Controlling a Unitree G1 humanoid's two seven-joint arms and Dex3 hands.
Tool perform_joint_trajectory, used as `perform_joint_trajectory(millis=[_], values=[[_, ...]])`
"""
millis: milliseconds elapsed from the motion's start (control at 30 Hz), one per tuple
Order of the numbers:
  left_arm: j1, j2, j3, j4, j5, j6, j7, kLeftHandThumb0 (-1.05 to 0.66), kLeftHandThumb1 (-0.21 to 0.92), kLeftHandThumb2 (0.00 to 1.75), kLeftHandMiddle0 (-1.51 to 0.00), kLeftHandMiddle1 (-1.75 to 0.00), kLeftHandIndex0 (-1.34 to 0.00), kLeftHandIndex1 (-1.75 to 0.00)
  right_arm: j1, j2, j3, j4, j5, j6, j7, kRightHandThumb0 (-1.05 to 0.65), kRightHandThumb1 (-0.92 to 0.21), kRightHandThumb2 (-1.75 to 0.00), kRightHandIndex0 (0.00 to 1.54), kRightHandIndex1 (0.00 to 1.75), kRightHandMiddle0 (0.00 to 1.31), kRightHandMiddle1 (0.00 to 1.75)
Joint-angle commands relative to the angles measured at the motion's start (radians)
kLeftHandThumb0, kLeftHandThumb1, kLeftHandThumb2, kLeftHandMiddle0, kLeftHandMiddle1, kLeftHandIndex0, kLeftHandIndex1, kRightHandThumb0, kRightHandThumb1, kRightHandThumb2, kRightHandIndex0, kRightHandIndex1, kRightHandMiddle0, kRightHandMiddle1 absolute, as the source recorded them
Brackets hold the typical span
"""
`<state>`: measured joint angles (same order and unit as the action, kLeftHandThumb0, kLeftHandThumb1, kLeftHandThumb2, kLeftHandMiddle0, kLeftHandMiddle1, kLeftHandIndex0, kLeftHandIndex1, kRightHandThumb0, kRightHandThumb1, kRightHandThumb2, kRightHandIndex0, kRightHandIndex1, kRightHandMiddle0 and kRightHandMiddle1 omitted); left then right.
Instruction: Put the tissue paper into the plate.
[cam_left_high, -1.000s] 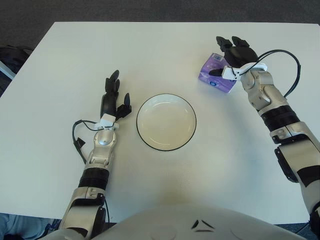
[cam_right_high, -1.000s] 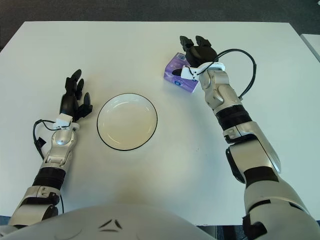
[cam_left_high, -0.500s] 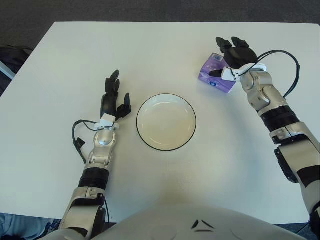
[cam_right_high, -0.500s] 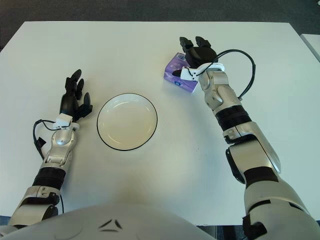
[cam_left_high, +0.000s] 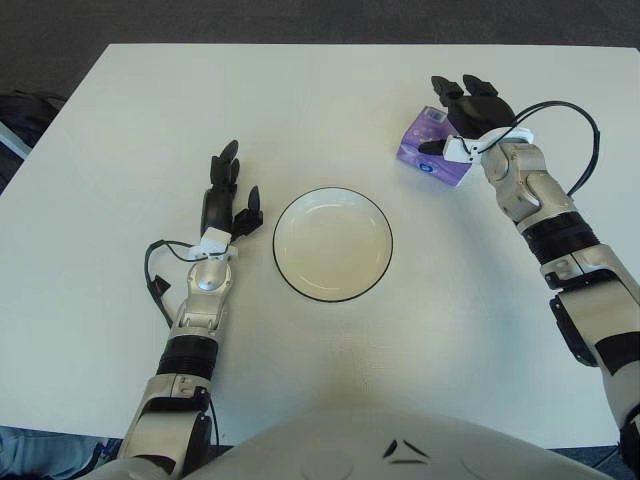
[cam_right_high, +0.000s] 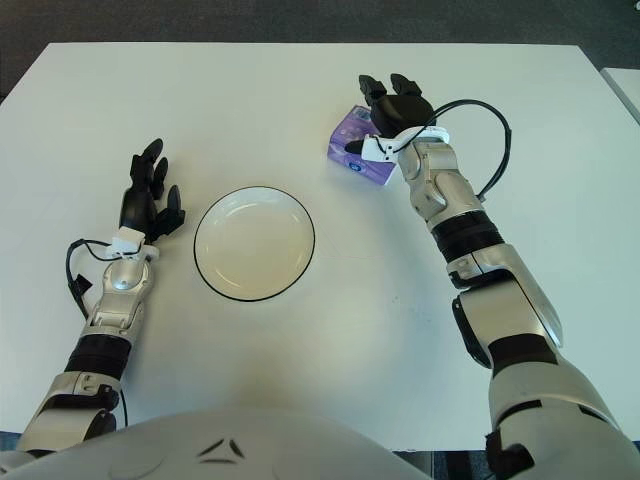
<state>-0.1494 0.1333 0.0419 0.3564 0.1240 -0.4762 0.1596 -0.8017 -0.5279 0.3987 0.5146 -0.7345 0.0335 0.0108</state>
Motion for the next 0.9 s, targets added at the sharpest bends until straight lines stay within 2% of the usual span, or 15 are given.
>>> perform_joint_trajectory(millis=[0,867], values=[[0.166,-0.068,-0.042,0.189,0.02,-0.016,0.014,-0.67,0.92,0.8,-0.3,-0.01,0.0,-0.54,0.02,-0.016,0.003,0.039,-0.019,-0.004,-0.007,-1.04,-0.92,-0.41,0.0,0.0,0.0,0.0],[0.168,-0.065,-0.037,0.183,0.02,-0.011,0.017,-0.66,0.92,0.79,-0.32,-0.01,0.0,-0.57,-0.003,0.007,0.029,0.136,-0.038,0.022,-0.023,-1.03,-0.92,-0.34,0.0,0.0,0.0,0.0]])
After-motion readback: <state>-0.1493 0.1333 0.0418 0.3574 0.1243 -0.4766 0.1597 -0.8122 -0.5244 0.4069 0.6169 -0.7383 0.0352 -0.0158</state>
